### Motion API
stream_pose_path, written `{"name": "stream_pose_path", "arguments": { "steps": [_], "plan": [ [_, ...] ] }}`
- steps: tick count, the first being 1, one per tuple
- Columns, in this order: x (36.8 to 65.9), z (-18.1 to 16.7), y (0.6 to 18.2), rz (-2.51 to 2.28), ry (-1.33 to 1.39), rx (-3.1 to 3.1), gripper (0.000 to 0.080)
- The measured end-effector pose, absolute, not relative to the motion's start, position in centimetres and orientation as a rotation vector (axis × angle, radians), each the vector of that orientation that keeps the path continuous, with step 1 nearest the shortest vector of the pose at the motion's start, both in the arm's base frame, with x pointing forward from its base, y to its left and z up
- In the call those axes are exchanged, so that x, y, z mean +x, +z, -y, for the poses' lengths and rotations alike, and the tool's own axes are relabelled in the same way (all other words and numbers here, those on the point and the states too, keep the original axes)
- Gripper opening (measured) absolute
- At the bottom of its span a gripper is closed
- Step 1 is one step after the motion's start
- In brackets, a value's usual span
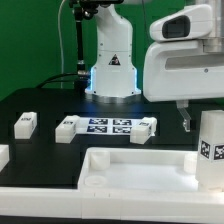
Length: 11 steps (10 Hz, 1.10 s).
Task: Assemble desk
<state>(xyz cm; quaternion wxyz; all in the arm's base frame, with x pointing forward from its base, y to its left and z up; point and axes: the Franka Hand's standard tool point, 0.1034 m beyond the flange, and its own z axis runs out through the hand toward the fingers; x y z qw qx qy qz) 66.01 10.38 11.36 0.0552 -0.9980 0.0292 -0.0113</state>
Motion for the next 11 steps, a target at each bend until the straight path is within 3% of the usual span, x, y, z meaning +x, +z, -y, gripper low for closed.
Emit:
{"name": "stream_pose_path", "arguments": {
  "steps": [3,5,6,7,9,11],
  "plan": [
    [66.26,-10.43,11.43,0.057,-0.072,-3.037,0.0649],
    [66.25,-10.36,11.38,0.056,-0.071,-3.037,0.0374],
    [66.26,-10.15,11.35,0.056,-0.071,-3.041,0.0374],
    [66.28,-9.79,11.27,0.037,-0.070,-3.046,0.0299],
    [66.29,-9.73,11.26,0.001,-0.068,-3.046,0.0298],
    [66.32,-9.48,11.19,-0.335,-0.067,-3.003,0.0298]
  ]
}}
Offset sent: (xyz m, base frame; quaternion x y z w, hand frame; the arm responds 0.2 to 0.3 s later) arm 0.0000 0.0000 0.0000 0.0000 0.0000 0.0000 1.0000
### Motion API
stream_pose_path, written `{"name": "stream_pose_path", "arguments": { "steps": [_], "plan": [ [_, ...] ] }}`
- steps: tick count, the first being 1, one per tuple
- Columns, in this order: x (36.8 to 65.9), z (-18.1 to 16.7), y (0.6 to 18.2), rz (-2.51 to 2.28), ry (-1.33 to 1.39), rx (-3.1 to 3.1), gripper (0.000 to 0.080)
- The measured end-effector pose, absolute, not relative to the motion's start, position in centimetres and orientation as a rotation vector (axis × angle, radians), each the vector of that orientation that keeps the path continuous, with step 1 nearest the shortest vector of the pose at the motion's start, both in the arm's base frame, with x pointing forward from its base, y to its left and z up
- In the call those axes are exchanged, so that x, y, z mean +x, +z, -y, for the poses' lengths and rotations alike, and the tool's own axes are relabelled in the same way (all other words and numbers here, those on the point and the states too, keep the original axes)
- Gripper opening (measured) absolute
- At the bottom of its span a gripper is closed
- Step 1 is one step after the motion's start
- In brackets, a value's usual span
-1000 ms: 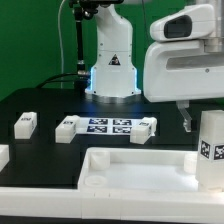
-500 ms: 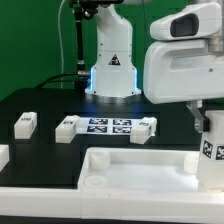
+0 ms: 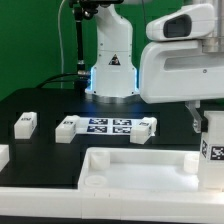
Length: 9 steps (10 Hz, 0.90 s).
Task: Assemble desk
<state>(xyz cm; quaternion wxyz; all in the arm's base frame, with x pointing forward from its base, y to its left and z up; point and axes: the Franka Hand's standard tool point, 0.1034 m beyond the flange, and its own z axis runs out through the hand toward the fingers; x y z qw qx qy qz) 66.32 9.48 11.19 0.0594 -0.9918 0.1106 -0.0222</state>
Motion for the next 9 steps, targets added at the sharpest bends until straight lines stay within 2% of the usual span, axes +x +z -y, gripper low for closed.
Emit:
{"name": "stream_pose_path", "arguments": {
  "steps": [9],
  "plan": [
    [66.02,-9.92,11.01,-1.688,-0.002,-2.468,0.0298]
  ]
}}
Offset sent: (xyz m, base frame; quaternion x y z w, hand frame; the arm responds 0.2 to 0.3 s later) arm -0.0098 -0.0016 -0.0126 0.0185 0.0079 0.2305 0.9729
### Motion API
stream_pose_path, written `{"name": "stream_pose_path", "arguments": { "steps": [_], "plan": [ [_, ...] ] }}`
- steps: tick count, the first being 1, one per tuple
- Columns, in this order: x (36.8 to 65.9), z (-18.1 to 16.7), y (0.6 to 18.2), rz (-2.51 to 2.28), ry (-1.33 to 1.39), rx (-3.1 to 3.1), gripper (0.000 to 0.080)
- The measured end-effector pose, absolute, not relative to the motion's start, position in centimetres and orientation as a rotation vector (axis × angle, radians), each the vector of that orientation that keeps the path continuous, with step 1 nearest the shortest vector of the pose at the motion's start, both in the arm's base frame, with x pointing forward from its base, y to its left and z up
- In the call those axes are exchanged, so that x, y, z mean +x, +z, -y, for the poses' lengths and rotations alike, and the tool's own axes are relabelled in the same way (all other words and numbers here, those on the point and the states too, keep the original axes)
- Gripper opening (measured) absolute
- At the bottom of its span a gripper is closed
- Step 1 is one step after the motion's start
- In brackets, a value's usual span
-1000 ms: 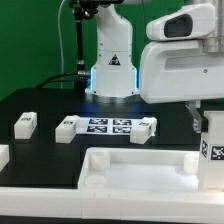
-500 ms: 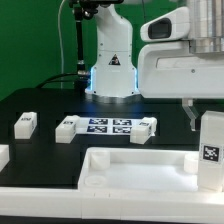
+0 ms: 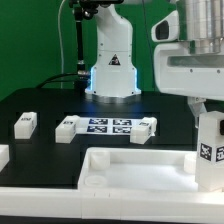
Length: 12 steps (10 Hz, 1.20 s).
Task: Assemble desk
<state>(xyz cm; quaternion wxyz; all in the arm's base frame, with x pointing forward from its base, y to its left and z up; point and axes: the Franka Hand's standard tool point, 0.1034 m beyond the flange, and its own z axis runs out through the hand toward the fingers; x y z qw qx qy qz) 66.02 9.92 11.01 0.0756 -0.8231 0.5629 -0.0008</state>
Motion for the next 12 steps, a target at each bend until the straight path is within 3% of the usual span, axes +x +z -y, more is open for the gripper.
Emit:
{"name": "stream_pose_path", "arguments": {
  "steps": [5,6,7,9,12],
  "plan": [
    [66.00,-10.19,10.96,-1.805,0.020,-2.371,0.0298],
    [65.99,-10.21,10.96,-1.761,0.016,-2.404,0.0479],
    [65.97,-10.26,10.96,-1.733,0.015,-2.425,0.0591],
    [65.90,-10.47,11.14,-1.493,0.008,-2.589,0.0638],
    [65.88,-10.42,11.08,-1.194,-0.017,-2.741,0.0646]
  ]
}}
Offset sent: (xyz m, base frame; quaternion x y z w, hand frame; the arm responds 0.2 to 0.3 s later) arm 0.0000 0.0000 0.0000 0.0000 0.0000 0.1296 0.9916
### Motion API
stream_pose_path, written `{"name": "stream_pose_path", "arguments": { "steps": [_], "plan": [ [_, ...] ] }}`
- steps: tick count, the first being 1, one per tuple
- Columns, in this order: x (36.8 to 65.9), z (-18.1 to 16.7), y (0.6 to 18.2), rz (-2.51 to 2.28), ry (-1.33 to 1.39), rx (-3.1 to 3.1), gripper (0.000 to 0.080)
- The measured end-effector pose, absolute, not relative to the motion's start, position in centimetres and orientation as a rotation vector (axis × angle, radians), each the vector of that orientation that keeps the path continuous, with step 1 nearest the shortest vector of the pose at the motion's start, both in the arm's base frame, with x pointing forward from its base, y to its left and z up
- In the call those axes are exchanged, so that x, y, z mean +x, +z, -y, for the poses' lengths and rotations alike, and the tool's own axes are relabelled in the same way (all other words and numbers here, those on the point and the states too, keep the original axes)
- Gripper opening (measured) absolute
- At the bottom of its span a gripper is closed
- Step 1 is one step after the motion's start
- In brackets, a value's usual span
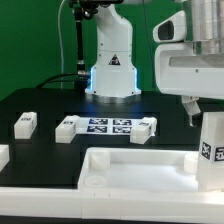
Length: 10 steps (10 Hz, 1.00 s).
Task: Assemble desk
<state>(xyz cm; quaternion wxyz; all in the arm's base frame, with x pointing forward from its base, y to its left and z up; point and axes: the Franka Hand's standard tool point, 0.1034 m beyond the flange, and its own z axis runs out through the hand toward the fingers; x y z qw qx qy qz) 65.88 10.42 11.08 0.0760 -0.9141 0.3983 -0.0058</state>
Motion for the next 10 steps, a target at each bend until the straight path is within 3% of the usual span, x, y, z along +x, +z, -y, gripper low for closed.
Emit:
{"name": "stream_pose_path", "arguments": {
  "steps": [10],
  "plan": [
    [65.71,-10.46,10.99,0.256,-0.112,-3.130,0.0649]
  ]
}}
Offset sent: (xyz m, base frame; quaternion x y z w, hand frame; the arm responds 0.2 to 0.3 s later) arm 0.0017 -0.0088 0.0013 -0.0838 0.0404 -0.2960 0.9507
